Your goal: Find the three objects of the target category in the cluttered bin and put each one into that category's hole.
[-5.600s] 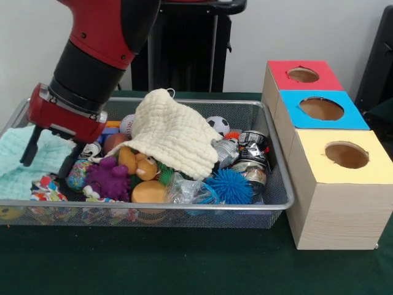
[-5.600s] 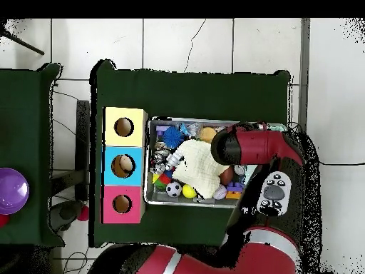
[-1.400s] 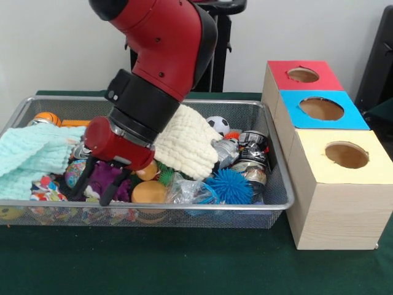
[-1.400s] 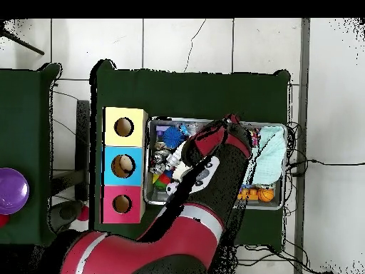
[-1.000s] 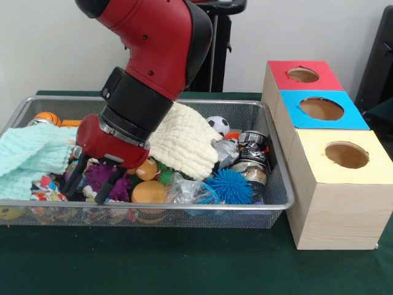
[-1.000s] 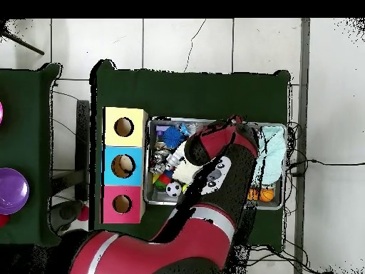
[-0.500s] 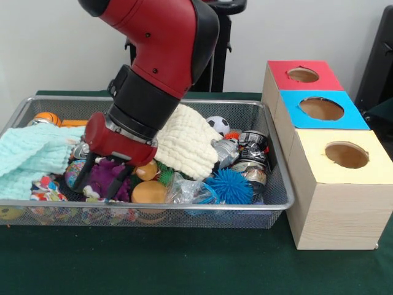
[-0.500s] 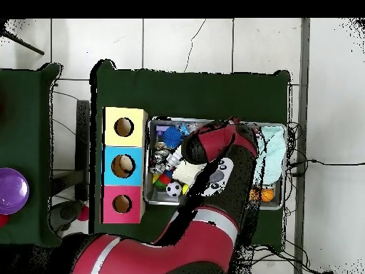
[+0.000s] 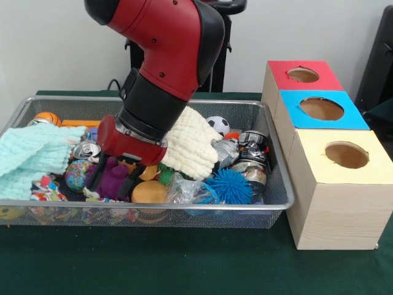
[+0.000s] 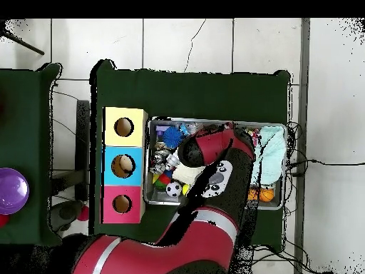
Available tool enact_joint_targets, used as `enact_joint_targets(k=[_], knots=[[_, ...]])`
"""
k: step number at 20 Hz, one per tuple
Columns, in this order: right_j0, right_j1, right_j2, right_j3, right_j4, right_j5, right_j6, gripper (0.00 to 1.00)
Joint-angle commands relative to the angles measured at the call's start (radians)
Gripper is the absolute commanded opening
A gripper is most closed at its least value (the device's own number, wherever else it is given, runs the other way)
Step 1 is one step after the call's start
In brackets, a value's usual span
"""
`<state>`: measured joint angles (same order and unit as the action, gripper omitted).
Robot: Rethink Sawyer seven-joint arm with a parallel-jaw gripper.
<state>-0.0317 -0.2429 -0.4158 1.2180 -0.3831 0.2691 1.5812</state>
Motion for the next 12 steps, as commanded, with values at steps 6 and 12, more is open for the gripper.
enact_joint_targets(k=[6,12], knots=[[-0.023,0.077,0.113,0.036,0.021,0.016,0.127,1.0],[-0.007,0.108,0.082,0.023,0.045,-0.009,0.189,1.0]])
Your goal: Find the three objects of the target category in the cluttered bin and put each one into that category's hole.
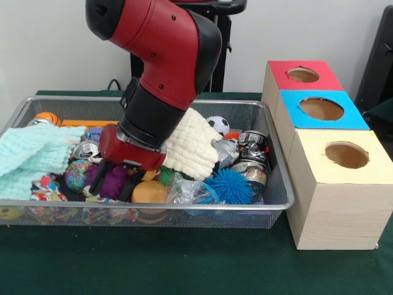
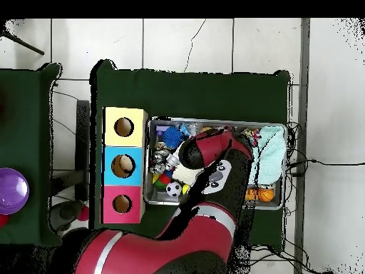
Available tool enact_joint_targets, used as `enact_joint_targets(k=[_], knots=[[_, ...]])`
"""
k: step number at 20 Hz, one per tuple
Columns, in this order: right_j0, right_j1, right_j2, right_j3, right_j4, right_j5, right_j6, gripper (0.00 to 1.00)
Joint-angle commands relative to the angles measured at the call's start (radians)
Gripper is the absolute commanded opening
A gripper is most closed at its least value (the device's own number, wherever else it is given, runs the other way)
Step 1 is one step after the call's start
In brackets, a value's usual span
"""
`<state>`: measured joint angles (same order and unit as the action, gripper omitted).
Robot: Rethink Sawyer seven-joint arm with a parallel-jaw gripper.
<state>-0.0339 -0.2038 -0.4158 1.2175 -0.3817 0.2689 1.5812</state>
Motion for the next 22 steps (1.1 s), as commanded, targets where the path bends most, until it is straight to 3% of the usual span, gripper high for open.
enact_joint_targets(k=[1,9,22], knots=[[-0.003,0.072,0.08,0.024,0.048,-0.007,0.196,1.0],[0.01,0.097,0.056,0.028,0.089,-0.031,0.239,1.0],[0.118,0.143,-0.167,-0.035,0.066,-0.108,0.248,1.0]])
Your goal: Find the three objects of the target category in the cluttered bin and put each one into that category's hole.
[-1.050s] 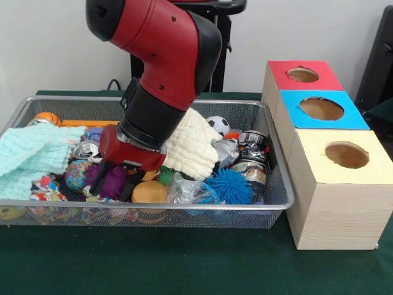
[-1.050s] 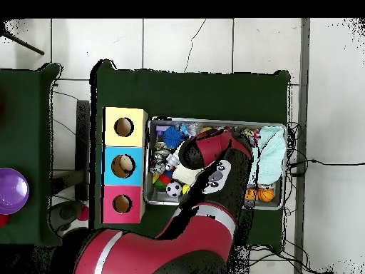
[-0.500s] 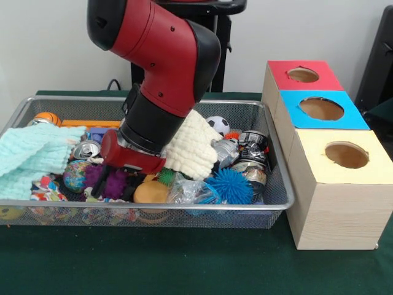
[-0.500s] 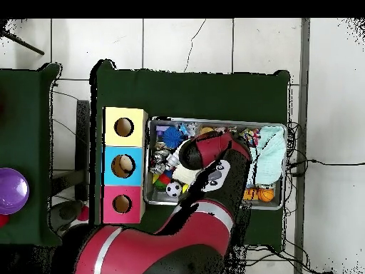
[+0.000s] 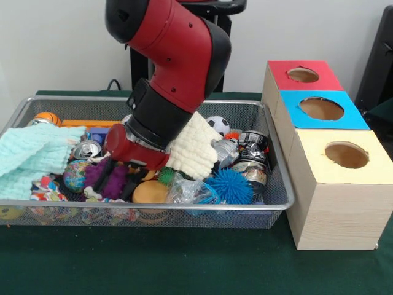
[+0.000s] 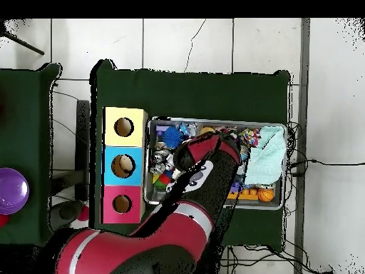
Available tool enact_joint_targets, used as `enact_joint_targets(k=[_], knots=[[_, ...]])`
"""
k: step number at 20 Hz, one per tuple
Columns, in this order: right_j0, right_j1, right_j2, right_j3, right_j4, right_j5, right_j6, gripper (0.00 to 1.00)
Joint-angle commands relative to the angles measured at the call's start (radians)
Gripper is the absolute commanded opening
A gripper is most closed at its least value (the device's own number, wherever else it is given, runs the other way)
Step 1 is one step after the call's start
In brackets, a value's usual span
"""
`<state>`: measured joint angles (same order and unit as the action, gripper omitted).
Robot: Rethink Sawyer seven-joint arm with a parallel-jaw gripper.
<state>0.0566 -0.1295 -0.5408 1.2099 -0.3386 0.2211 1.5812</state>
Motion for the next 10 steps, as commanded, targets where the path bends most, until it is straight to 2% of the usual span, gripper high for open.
enact_joint_targets(k=[1,4,10], knots=[[0.033,0.072,-0.059,-0.03,0.025,-0.07,0.251,1.0],[0.065,0.091,-0.148,-0.033,0.044,-0.132,0.291,1.0],[0.073,0.108,-0.182,-0.012,0.115,-0.245,0.312,1.0]])
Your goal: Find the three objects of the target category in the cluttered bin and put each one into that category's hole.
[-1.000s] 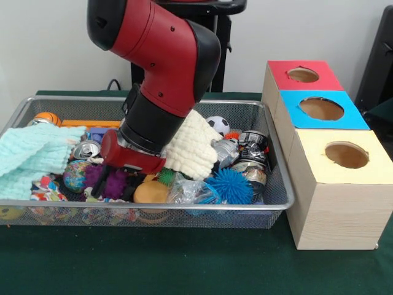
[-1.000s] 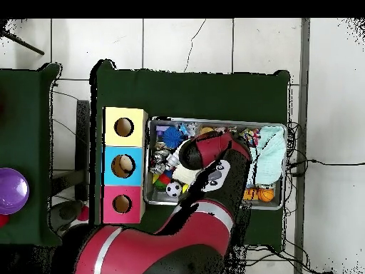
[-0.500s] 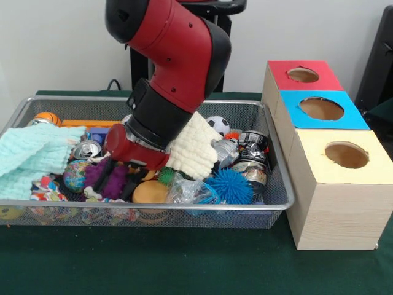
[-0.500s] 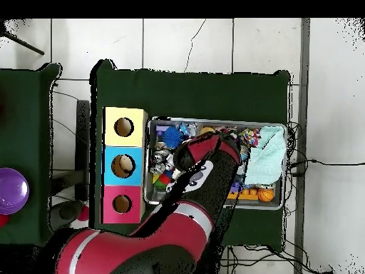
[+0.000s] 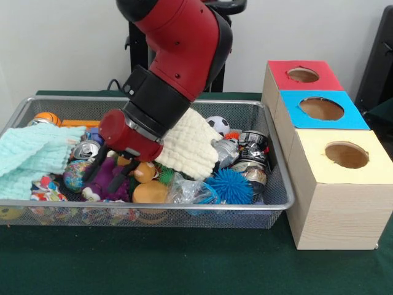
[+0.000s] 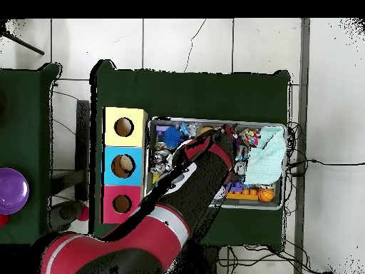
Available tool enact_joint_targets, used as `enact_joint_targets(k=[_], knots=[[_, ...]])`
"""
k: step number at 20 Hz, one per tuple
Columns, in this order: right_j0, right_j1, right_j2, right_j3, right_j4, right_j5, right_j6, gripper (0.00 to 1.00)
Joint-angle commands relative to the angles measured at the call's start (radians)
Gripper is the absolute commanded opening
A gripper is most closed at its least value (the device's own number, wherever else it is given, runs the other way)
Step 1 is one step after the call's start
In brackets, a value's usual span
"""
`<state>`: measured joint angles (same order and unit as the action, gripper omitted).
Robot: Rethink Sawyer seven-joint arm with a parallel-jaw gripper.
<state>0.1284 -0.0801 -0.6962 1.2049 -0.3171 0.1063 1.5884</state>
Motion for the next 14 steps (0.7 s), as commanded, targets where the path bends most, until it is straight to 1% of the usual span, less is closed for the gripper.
enact_joint_targets(k=[1,2,3,5,7,9,10,11,12,14], knots=[[0.002,0.065,-0.03,-0.004,0.108,-0.147,0.306,1.0],[-0.001,0.072,-0.029,0.002,0.129,-0.178,0.308,1.0],[-0.002,0.076,-0.027,0.002,0.139,-0.181,0.3,1.0],[-0.014,0.073,0.0,0.007,0.154,-0.176,0.278,1.0],[-0.032,0.058,0.04,0.016,0.161,-0.15,0.256,1.0],[-0.062,0.029,0.106,0.031,0.163,-0.103,0.233,1.0],[-0.09,-0.001,0.167,0.047,0.161,-0.051,0.21,1.0],[-0.108,-0.018,0.203,0.058,0.162,-0.023,0.195,1.0],[-0.137,-0.045,0.257,0.075,0.165,0.023,0.171,1.0],[-0.148,-0.055,0.282,0.085,0.162,0.035,0.158,1.0]])
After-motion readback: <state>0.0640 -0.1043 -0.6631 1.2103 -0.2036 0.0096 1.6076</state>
